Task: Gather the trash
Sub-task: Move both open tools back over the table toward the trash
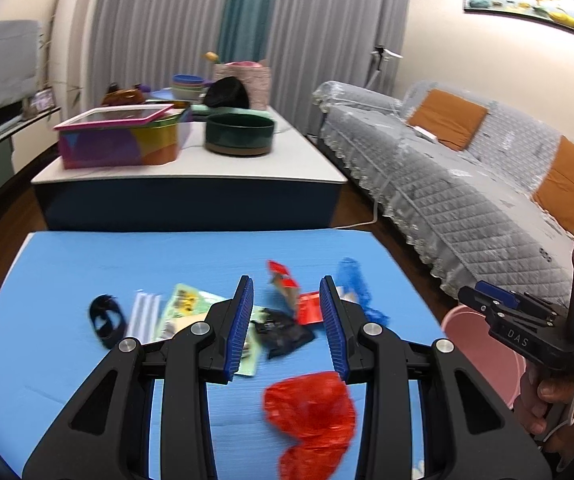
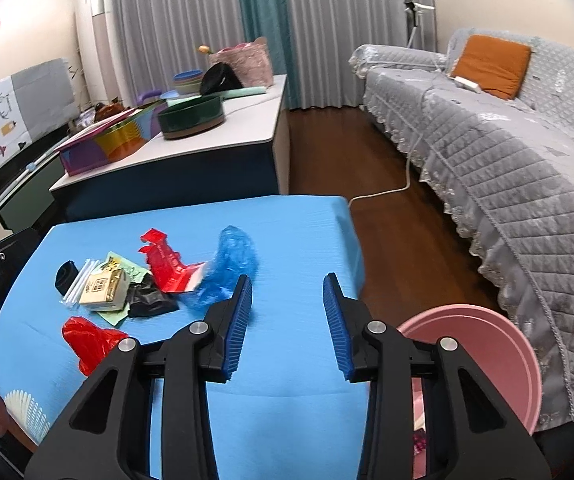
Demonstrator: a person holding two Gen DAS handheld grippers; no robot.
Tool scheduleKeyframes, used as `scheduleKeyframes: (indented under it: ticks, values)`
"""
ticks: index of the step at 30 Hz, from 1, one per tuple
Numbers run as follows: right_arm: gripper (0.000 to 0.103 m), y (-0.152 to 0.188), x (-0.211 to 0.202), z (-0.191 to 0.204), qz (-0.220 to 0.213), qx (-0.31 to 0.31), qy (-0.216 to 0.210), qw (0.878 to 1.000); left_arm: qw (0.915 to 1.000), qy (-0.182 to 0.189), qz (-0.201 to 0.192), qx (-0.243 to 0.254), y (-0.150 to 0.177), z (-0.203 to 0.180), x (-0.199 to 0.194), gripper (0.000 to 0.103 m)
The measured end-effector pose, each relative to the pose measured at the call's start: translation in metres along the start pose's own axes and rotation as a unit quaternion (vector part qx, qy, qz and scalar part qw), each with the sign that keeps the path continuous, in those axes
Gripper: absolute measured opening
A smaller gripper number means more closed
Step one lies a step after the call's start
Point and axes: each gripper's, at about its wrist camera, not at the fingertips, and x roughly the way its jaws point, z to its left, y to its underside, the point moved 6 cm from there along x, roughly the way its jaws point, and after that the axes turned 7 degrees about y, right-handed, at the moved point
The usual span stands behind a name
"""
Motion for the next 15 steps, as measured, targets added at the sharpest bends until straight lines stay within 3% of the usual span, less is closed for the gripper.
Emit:
scheduleKeyframes:
  ticks: [15]
  values:
    - [0.038, 0.01, 0.064, 0.053, 0.046, -0.028, -0.034, 0.998, 0.9939, -0.088, 0.013, -0.066, 0.013, 0.09, 0.01, 0.035]
